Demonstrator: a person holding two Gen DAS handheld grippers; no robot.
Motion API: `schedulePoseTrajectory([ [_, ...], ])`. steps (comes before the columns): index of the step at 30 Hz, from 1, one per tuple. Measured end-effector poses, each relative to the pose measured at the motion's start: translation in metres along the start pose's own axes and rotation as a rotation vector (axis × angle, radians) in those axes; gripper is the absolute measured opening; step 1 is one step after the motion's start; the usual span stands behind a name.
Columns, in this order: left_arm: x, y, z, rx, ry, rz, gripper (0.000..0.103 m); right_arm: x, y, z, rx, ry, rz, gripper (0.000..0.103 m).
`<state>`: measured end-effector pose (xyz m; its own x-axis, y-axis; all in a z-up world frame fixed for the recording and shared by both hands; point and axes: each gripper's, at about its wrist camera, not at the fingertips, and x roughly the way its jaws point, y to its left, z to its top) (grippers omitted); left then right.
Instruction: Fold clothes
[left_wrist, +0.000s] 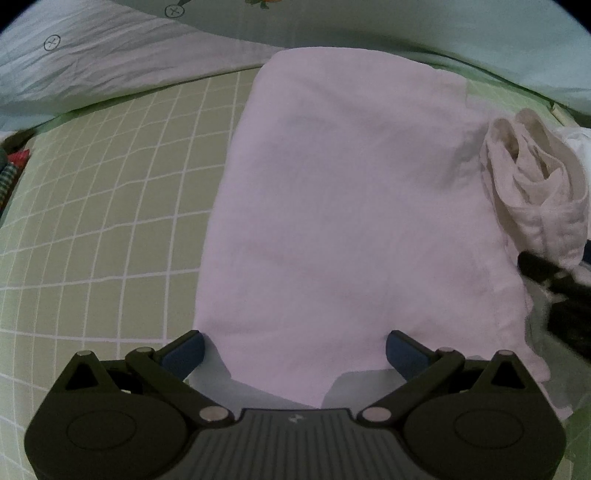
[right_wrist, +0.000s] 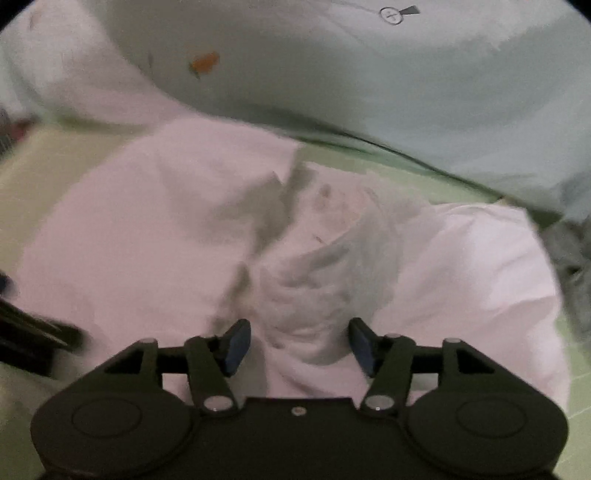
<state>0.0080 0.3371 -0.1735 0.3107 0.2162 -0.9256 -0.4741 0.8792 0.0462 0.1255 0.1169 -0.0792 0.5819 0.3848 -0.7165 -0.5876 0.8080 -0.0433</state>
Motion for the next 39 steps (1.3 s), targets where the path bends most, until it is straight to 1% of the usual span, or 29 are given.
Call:
schedulePoseTrajectory([
  [1, 0.000, 0.000, 0.001, 0.001, 0.002, 0.000, 0.103, -0.010, -0.005, 0.004, 0.044, -0.041, 0.034, 0.060],
  [2, 0.000, 0.000, 0.001, 0.002, 0.003, 0.000, 0.103, -0.011, -0.009, 0.006, 0.070, -0.052, 0.037, 0.059],
  [4, -0.001, 0.000, 0.001, 0.004, 0.003, -0.001, 0.103, -0.004, -0.018, 0.008, 0.106, -0.050, 0.017, 0.045],
  [7, 0.000, 0.001, 0.001, 0.006, 0.005, -0.001, 0.103, 0.006, -0.031, 0.011, 0.160, -0.045, -0.013, 0.038],
  [12, 0.004, 0.003, -0.002, 0.008, 0.006, 0.002, 0.103, 0.022, -0.052, 0.016, 0.249, -0.038, -0.063, 0.037],
  [13, 0.005, 0.003, -0.002, 0.009, 0.004, 0.003, 0.103, 0.029, -0.045, 0.014, 0.205, -0.024, -0.075, 0.037],
  [14, 0.006, 0.004, -0.004, 0.009, 0.004, 0.003, 0.103, 0.034, -0.033, 0.012, 0.129, -0.024, -0.102, 0.037],
  [16, 0.007, 0.004, -0.004, 0.011, 0.004, 0.003, 0.103, 0.033, -0.015, 0.008, 0.037, -0.033, -0.149, 0.030],
  [17, 0.008, 0.004, -0.006, 0.011, 0.003, 0.003, 0.103, 0.033, -0.014, 0.010, 0.038, -0.018, -0.152, 0.030],
  [18, 0.008, 0.003, -0.006, 0.012, 0.003, 0.004, 0.103, 0.032, -0.016, 0.012, 0.059, -0.005, -0.136, 0.030],
  [20, 0.009, 0.004, -0.005, 0.012, 0.003, 0.004, 0.103, 0.019, -0.032, 0.012, 0.131, 0.003, -0.074, 0.035],
  [21, 0.008, 0.004, -0.005, 0.013, 0.002, 0.004, 0.103, 0.008, -0.041, 0.009, 0.172, -0.008, -0.058, 0.050],
  [22, 0.009, 0.004, -0.005, 0.013, 0.002, 0.003, 0.103, -0.004, -0.049, 0.004, 0.192, -0.031, -0.084, 0.070],
  [24, 0.009, 0.004, -0.006, 0.013, 0.001, 0.004, 0.103, -0.029, -0.065, -0.007, 0.213, -0.079, -0.164, 0.080],
  [26, 0.007, 0.001, -0.008, 0.012, -0.001, 0.006, 0.103, -0.051, -0.077, -0.023, 0.189, -0.086, -0.249, 0.080],
  [28, 0.007, -0.001, -0.009, 0.012, -0.001, 0.007, 0.103, -0.068, -0.088, -0.043, 0.166, -0.067, -0.321, 0.083],
  [31, 0.004, -0.003, -0.010, 0.012, 0.003, 0.009, 0.103, -0.079, -0.099, -0.073, 0.160, -0.008, -0.372, 0.087],
  [34, 0.005, -0.004, -0.007, 0.008, 0.008, 0.015, 0.103, -0.073, -0.104, -0.091, 0.181, 0.058, -0.406, 0.087],
  [36, 0.005, -0.005, -0.005, 0.005, 0.013, 0.021, 0.103, -0.066, -0.108, -0.094, 0.196, 0.057, -0.418, 0.087],
  [39, 0.006, -0.006, -0.004, 0.000, 0.020, 0.025, 0.103, -0.047, -0.108, -0.088, 0.161, 0.061, -0.482, 0.087],
])
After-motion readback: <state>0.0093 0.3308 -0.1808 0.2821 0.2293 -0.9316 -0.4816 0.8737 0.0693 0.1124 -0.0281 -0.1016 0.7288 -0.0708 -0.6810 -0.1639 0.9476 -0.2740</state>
